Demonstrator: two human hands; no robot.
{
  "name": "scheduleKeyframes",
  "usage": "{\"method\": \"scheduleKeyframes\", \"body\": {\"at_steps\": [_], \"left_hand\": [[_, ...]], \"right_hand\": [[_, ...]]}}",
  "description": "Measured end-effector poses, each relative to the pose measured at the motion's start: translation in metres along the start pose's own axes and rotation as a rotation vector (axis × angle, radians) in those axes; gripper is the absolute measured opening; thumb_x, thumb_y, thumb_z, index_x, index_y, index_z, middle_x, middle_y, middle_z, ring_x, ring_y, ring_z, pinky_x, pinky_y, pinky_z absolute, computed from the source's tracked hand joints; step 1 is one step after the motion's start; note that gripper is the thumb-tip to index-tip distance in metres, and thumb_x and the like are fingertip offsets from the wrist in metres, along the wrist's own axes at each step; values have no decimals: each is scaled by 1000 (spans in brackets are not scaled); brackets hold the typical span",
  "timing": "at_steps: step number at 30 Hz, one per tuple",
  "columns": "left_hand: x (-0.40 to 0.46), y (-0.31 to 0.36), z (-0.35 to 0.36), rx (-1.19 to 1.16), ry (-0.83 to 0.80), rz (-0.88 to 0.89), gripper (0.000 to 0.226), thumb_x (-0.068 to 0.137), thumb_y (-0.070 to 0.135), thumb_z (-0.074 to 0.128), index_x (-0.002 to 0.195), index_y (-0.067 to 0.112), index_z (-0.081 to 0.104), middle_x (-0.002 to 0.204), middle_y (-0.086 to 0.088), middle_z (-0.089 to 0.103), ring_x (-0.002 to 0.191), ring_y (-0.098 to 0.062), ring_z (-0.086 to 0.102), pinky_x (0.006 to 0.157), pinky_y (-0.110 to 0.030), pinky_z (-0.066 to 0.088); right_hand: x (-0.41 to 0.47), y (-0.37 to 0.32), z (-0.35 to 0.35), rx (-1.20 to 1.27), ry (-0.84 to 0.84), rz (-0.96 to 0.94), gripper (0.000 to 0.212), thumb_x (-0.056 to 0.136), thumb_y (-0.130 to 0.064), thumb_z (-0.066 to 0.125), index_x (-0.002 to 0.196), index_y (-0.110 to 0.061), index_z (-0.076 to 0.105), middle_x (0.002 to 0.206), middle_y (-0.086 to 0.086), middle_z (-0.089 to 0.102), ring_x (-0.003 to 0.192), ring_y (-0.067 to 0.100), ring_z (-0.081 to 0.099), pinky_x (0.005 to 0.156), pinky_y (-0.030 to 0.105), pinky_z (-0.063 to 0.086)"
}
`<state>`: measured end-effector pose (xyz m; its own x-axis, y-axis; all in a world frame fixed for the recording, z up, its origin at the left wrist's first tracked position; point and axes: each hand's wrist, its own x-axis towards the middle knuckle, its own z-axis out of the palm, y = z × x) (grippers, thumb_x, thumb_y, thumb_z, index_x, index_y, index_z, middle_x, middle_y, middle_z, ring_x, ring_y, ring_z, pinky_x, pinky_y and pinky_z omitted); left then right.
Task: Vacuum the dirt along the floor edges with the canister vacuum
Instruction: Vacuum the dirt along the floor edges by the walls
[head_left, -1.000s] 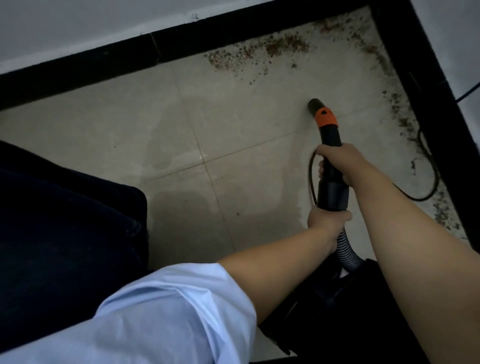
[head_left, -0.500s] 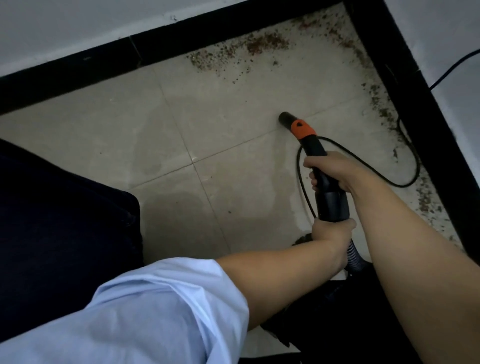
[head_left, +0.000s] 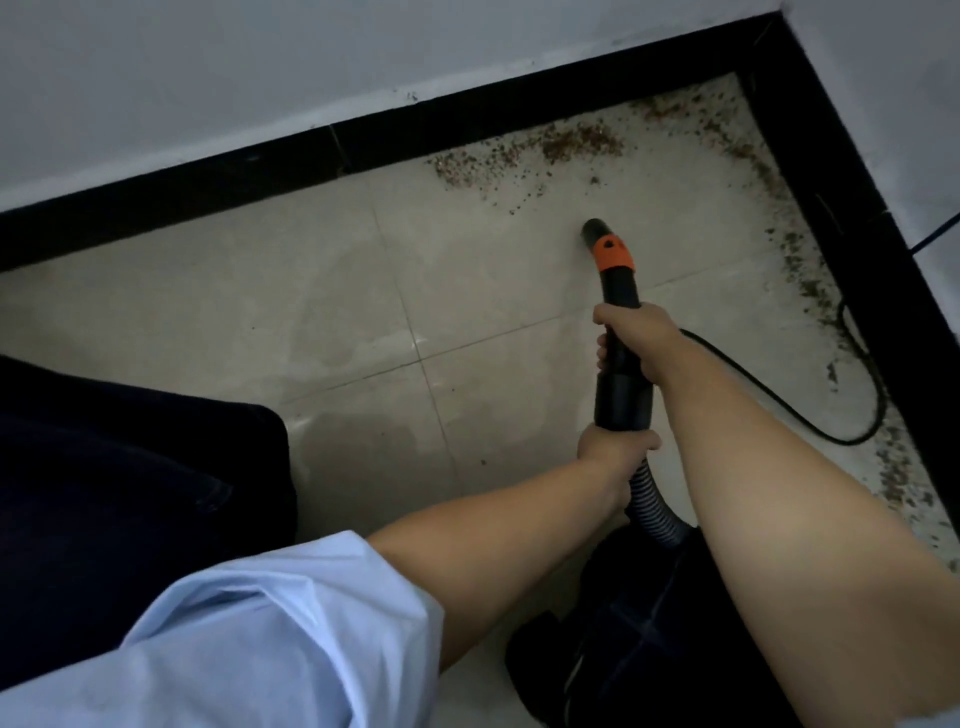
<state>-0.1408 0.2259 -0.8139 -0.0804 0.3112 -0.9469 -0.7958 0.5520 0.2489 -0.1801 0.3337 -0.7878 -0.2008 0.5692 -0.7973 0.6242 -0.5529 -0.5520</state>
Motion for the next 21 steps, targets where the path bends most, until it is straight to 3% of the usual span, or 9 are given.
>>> {"method": "scheduleKeyframes", "body": {"at_steps": [4,6,13,15,18,21], "left_hand": [[-9,-14,1,-111,27,-11,42,68,4,71,109,5,64,105,-17,68,99,-34,65,88,-48,54],[-6,-14,-9,-164,38,-13,40,69,4,72,109,5,65,106,-19,68,99,-34,65,87,-49,55],[11,29,-33,-46,21,75,42,74,0,71,115,-1,62,110,-18,66,101,-30,62,90,-42,52],[15,34,-29,-23,-13,90,35,74,-3,69,109,0,63,97,-13,63,90,-25,59,81,-37,52],[11,40,-17,63,-43,82,23,76,-4,66,96,6,58,77,-6,55,71,-19,51,60,-25,45],[13,51,-5,151,-91,91,16,78,-2,67,85,9,57,75,-5,52,70,-19,50,61,-26,43]], "right_hand": [[-9,-3,13,-190,-292,37,12,88,-9,57,83,-10,46,62,8,50,46,16,48,45,24,48],[-10,-1,27,-208,-346,27,12,88,-9,57,84,-11,46,61,7,50,44,15,48,44,23,47],[18,-18,41,-10,-110,-66,11,86,-9,58,80,-8,49,61,8,51,39,16,49,41,23,45],[24,-21,33,32,-74,-54,11,86,-10,59,82,-8,49,61,8,51,32,13,49,39,21,45],[30,-22,15,75,-14,-23,11,85,-10,60,83,-7,50,62,8,52,35,14,49,40,21,47],[41,-27,-8,150,68,-1,11,84,-9,60,82,-8,48,62,8,52,37,14,50,40,22,47]]}}
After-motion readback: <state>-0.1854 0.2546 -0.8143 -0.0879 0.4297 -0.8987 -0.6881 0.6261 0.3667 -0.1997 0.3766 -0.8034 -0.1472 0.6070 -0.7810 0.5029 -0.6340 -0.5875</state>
